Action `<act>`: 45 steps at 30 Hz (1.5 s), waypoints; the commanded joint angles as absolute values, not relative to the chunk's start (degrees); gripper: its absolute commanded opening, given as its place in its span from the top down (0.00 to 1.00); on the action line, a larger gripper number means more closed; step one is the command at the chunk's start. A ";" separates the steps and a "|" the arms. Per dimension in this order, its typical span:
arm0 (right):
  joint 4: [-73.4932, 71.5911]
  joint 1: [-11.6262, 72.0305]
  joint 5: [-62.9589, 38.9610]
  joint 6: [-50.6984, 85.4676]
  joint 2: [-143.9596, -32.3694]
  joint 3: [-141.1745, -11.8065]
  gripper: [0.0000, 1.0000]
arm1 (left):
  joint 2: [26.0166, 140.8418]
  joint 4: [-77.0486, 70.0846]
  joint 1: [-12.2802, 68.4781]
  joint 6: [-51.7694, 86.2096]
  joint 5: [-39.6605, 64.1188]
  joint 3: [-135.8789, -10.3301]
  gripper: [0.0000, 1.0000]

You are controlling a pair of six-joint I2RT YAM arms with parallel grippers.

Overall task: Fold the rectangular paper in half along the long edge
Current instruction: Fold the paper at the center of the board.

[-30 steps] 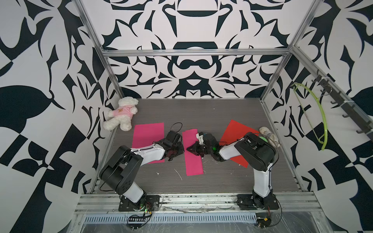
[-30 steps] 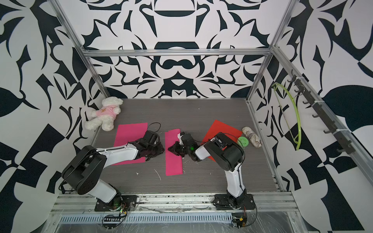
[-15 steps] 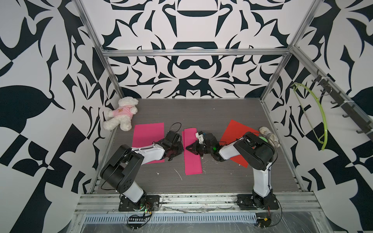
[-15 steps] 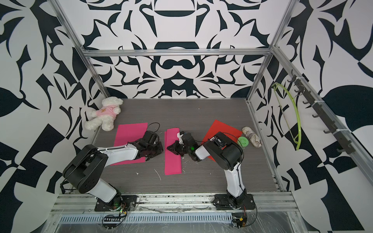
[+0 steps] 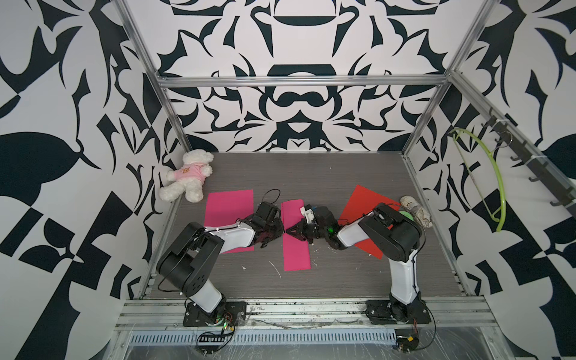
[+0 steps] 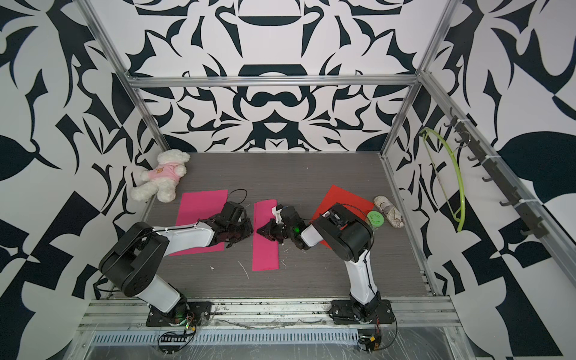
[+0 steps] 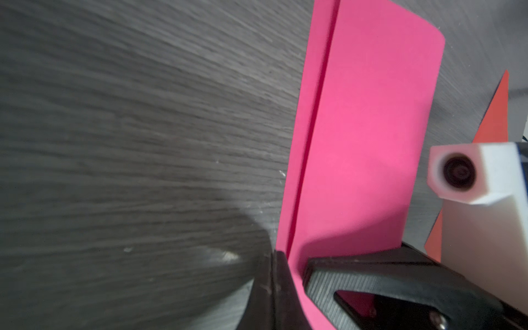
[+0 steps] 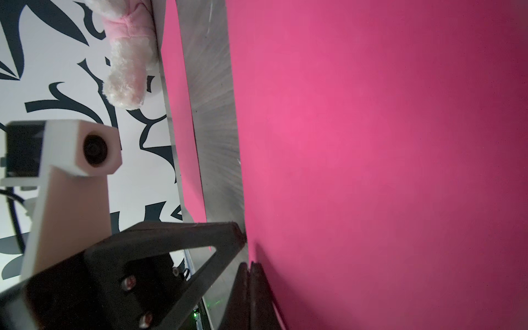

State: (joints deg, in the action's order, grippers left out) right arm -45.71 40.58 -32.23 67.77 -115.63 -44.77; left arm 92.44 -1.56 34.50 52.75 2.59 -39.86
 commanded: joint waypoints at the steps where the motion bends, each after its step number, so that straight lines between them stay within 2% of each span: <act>1: -46.89 40.51 -33.83 67.68 -115.84 -46.44 1.00 | 96.90 9.77 34.30 52.65 0.41 -35.97 1.00; 15: -46.25 40.87 -35.46 67.87 -117.15 -47.67 1.00 | 96.49 9.65 34.28 52.78 0.26 -35.42 1.00; 28: -34.20 41.10 -34.68 61.75 -115.93 -49.56 1.00 | 92.58 13.00 34.17 52.21 -3.51 -35.33 1.00; 34: -33.74 41.11 -36.23 61.24 -116.00 -50.12 1.00 | 92.72 12.52 33.76 52.12 -3.47 -35.21 0.89; 40: -32.84 41.12 -37.83 60.25 -115.93 -50.69 1.00 | 93.72 11.26 33.59 52.23 -2.64 -35.15 1.00; 45: -32.08 41.13 -38.66 59.23 -115.66 -50.89 1.00 | 95.18 9.57 33.05 52.22 -1.44 -34.86 1.00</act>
